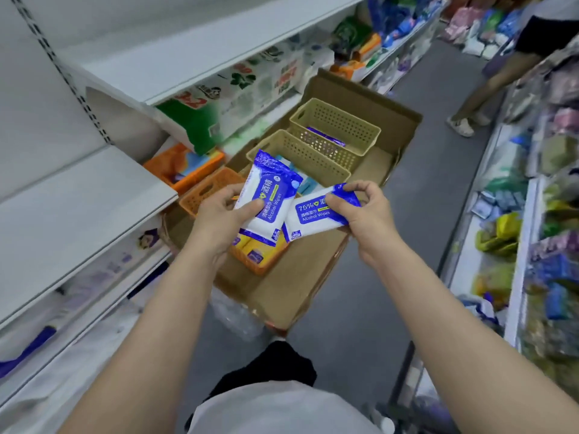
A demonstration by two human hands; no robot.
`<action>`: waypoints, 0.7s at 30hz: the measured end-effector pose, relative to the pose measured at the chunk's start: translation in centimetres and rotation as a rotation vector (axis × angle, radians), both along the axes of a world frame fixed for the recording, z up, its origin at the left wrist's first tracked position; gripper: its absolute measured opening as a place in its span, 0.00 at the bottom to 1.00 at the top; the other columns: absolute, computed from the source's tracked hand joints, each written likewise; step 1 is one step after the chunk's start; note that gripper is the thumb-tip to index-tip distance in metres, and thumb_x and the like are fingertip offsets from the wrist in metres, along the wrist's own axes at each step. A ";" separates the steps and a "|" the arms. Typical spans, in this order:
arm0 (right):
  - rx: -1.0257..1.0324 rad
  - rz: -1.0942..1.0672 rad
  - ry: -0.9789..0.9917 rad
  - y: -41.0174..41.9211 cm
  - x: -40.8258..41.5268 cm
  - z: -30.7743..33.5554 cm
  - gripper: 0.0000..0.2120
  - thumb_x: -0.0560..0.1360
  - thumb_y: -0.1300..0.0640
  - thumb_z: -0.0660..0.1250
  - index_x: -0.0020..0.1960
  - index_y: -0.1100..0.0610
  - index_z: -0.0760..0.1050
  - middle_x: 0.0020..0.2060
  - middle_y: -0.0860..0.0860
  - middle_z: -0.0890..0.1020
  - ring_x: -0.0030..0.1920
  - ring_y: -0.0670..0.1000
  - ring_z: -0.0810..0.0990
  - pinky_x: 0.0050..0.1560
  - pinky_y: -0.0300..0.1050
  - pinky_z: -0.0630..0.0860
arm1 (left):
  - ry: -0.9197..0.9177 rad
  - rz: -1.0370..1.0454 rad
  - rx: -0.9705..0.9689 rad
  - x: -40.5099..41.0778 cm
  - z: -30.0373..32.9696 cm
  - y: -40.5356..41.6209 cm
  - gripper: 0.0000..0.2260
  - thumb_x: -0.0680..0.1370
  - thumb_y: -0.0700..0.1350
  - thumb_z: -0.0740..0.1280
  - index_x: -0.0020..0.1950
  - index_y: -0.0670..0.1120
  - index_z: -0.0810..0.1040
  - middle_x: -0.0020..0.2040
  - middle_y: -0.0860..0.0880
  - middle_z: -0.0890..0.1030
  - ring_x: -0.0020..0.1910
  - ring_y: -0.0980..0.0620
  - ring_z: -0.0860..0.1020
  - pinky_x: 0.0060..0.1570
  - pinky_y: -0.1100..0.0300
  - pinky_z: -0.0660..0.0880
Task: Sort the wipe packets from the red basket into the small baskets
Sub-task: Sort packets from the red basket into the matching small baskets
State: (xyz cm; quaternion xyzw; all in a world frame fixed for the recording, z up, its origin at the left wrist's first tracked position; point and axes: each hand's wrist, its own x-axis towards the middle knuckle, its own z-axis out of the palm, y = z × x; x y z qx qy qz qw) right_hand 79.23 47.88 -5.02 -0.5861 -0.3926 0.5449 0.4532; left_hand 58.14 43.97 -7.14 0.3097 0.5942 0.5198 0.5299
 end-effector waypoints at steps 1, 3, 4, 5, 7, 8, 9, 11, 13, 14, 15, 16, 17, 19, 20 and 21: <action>-0.008 0.026 -0.007 1.5 0.9 -0.1 0.21 0.71 0.64 0.76 0.59 0.52 0.72 0.53 0.56 0.82 0.45 0.54 0.86 0.30 0.40 0.78 | -0.023 0.011 -0.007 0.8 -0.7 1.6 0.13 0.73 0.40 0.74 0.56 0.47 0.80 0.49 0.45 0.86 0.44 0.47 0.85 0.47 0.52 0.80; -0.044 0.074 -0.050 4.8 2.6 0.1 0.28 0.70 0.65 0.76 0.64 0.50 0.71 0.53 0.53 0.82 0.47 0.54 0.86 0.35 0.44 0.82 | -0.059 0.033 -0.025 2.5 -1.6 4.9 0.13 0.72 0.40 0.75 0.55 0.47 0.81 0.49 0.45 0.86 0.44 0.48 0.85 0.47 0.53 0.80; -0.076 0.088 -0.084 6.4 3.3 0.3 0.26 0.69 0.66 0.77 0.62 0.51 0.73 0.52 0.53 0.83 0.47 0.54 0.86 0.40 0.47 0.83 | -0.064 0.040 -0.034 3.2 -1.9 6.5 0.12 0.72 0.40 0.75 0.55 0.46 0.81 0.50 0.44 0.86 0.43 0.49 0.85 0.45 0.54 0.81; -0.116 0.098 -0.116 8.0 4.1 0.3 0.23 0.68 0.67 0.77 0.58 0.53 0.75 0.50 0.54 0.84 0.47 0.54 0.86 0.43 0.49 0.83 | -0.060 0.054 -0.047 3.9 -2.0 7.9 0.12 0.72 0.39 0.75 0.55 0.45 0.80 0.50 0.44 0.85 0.42 0.50 0.85 0.43 0.56 0.81; -0.186 0.129 -0.148 11.3 5.2 0.2 0.18 0.68 0.68 0.77 0.53 0.54 0.75 0.48 0.55 0.85 0.45 0.55 0.86 0.43 0.48 0.83 | -0.058 0.104 -0.075 5.0 -2.1 10.4 0.14 0.72 0.39 0.75 0.56 0.43 0.78 0.49 0.44 0.85 0.39 0.51 0.84 0.38 0.58 0.80; -0.202 0.154 -0.161 13.1 5.6 -0.1 0.17 0.68 0.68 0.76 0.53 0.56 0.76 0.48 0.57 0.85 0.43 0.54 0.86 0.40 0.46 0.83 | -0.053 0.130 -0.088 5.4 -2.3 11.7 0.16 0.71 0.40 0.76 0.56 0.42 0.77 0.49 0.45 0.85 0.39 0.52 0.84 0.35 0.60 0.79; -0.212 0.187 -0.180 14.8 5.8 -0.4 0.16 0.69 0.67 0.76 0.54 0.57 0.76 0.49 0.58 0.85 0.41 0.53 0.86 0.36 0.45 0.82 | -0.045 0.150 -0.106 5.7 -2.6 12.8 0.17 0.71 0.40 0.76 0.57 0.41 0.76 0.48 0.45 0.85 0.37 0.53 0.84 0.33 0.61 0.79; -0.235 0.220 -0.182 17.8 5.7 -1.2 0.16 0.71 0.67 0.74 0.55 0.59 0.75 0.50 0.60 0.84 0.35 0.50 0.85 0.30 0.41 0.79 | -0.025 0.196 -0.128 5.9 -3.0 14.7 0.18 0.71 0.40 0.76 0.57 0.40 0.75 0.47 0.45 0.85 0.36 0.54 0.84 0.31 0.62 0.79; -0.278 0.218 -0.149 20.6 5.3 -2.2 0.15 0.73 0.69 0.72 0.56 0.60 0.73 0.49 0.60 0.82 0.30 0.47 0.84 0.26 0.39 0.77 | 0.014 0.245 -0.140 5.7 -3.5 16.4 0.18 0.71 0.41 0.76 0.57 0.40 0.75 0.47 0.46 0.85 0.36 0.56 0.84 0.31 0.64 0.78; -0.300 0.232 -0.142 21.8 5.2 -2.7 0.15 0.73 0.70 0.71 0.57 0.60 0.73 0.49 0.60 0.82 0.30 0.47 0.83 0.25 0.39 0.77 | 0.030 0.273 -0.152 5.5 -3.7 17.0 0.18 0.71 0.41 0.76 0.57 0.40 0.76 0.46 0.46 0.84 0.35 0.57 0.84 0.31 0.65 0.77; -0.313 0.256 -0.151 23.2 5.2 -3.3 0.16 0.73 0.70 0.71 0.57 0.60 0.73 0.49 0.60 0.82 0.31 0.48 0.84 0.26 0.40 0.78 | 0.035 0.301 -0.158 5.4 -3.9 17.6 0.17 0.71 0.41 0.76 0.57 0.39 0.76 0.46 0.47 0.84 0.35 0.57 0.84 0.31 0.66 0.77; -0.320 0.287 -0.170 24.9 5.2 -4.0 0.16 0.73 0.70 0.72 0.57 0.60 0.73 0.50 0.60 0.82 0.33 0.49 0.84 0.27 0.40 0.78 | 0.035 0.324 -0.159 5.3 -4.3 18.3 0.17 0.71 0.41 0.76 0.57 0.39 0.76 0.46 0.47 0.84 0.35 0.57 0.84 0.31 0.65 0.77; -0.323 0.328 -0.204 26.9 5.3 -4.6 0.16 0.72 0.69 0.72 0.57 0.59 0.74 0.51 0.59 0.83 0.35 0.49 0.84 0.28 0.40 0.79 | 0.040 0.341 -0.165 5.3 -4.7 19.0 0.17 0.71 0.41 0.76 0.57 0.40 0.77 0.46 0.47 0.84 0.35 0.57 0.84 0.31 0.65 0.77; -0.296 0.404 -0.280 31.7 5.6 -5.5 0.16 0.72 0.68 0.73 0.57 0.57 0.77 0.50 0.58 0.83 0.37 0.50 0.84 0.30 0.39 0.79 | 0.054 0.382 -0.174 5.8 -5.4 21.1 0.14 0.71 0.40 0.76 0.54 0.42 0.78 0.45 0.48 0.84 0.35 0.58 0.83 0.33 0.65 0.78; -0.260 0.435 -0.312 34.6 5.8 -6.0 0.15 0.71 0.69 0.73 0.55 0.57 0.78 0.49 0.57 0.83 0.37 0.50 0.83 0.30 0.39 0.79 | 0.061 0.405 -0.176 6.2 -5.8 22.5 0.11 0.71 0.39 0.75 0.52 0.43 0.79 0.44 0.48 0.84 0.34 0.58 0.82 0.34 0.65 0.77; -0.219 0.464 -0.338 37.6 6.1 -6.4 0.14 0.71 0.69 0.73 0.53 0.56 0.79 0.49 0.58 0.84 0.37 0.51 0.84 0.31 0.40 0.79 | 0.073 0.424 -0.181 6.7 -6.0 24.0 0.09 0.72 0.38 0.75 0.50 0.45 0.80 0.42 0.49 0.84 0.33 0.59 0.81 0.35 0.65 0.77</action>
